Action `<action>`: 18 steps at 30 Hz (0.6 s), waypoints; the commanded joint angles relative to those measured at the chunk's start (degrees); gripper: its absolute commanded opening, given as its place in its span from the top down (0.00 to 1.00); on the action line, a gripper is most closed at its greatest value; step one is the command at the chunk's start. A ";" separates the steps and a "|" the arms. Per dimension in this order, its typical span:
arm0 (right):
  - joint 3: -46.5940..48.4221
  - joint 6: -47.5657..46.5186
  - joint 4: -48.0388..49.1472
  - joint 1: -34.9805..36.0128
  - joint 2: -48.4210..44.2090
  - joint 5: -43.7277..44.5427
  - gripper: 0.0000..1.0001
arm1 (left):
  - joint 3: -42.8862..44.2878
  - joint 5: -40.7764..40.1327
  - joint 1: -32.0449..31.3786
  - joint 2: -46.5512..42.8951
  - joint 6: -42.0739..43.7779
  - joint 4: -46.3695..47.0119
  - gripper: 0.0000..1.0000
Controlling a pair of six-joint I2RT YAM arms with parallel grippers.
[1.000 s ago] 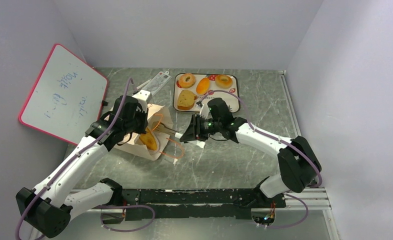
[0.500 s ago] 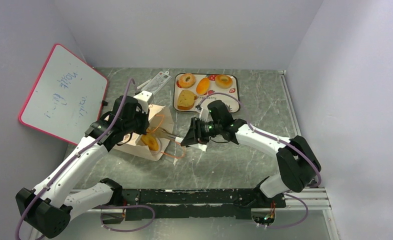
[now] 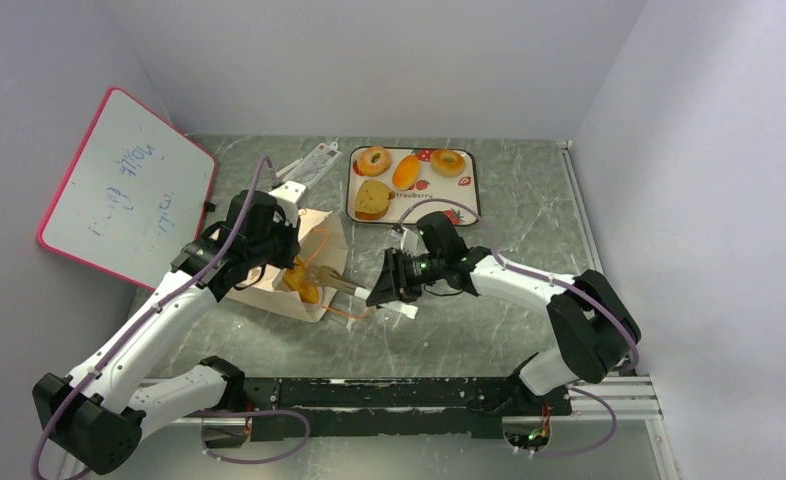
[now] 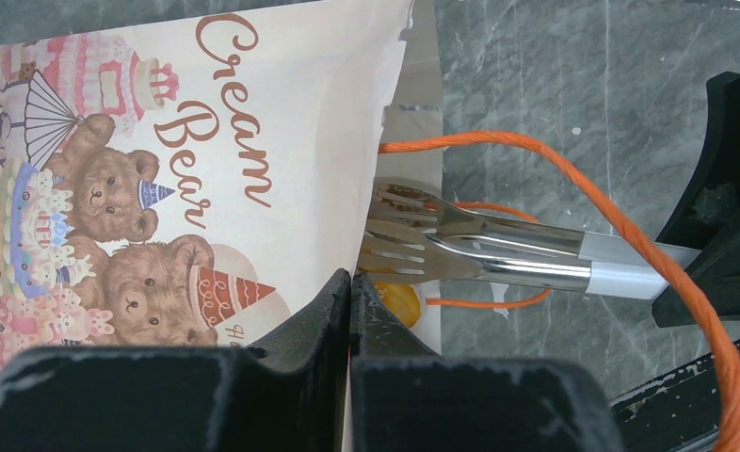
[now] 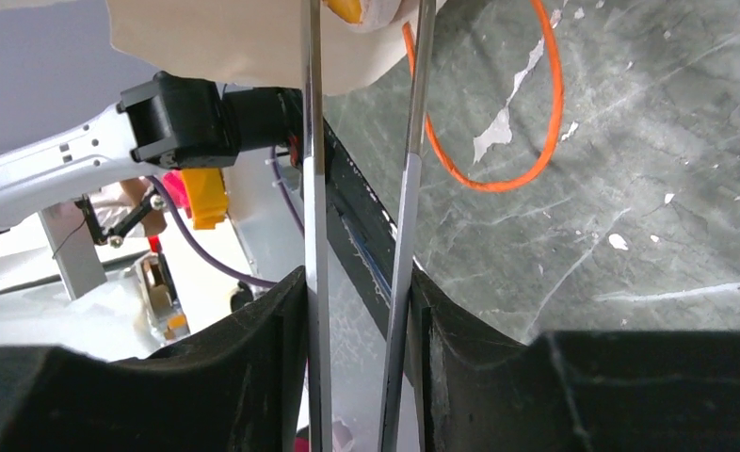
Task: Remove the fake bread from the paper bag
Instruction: Take out the fake bread from the paper bag.
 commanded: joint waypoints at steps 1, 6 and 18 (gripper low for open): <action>-1.59 1.36 4.68 -0.07 -1.03 -4.29 0.57 | 2.02 1.72 0.07 -0.24 -0.13 1.88 0.93; -3.11 5.42 10.57 0.01 -0.76 -8.50 0.57 | 2.41 2.19 0.02 0.01 -0.20 2.36 0.93; -4.06 10.05 18.04 1.61 1.21 -10.99 0.56 | 3.16 3.05 0.06 0.44 -0.28 2.96 0.93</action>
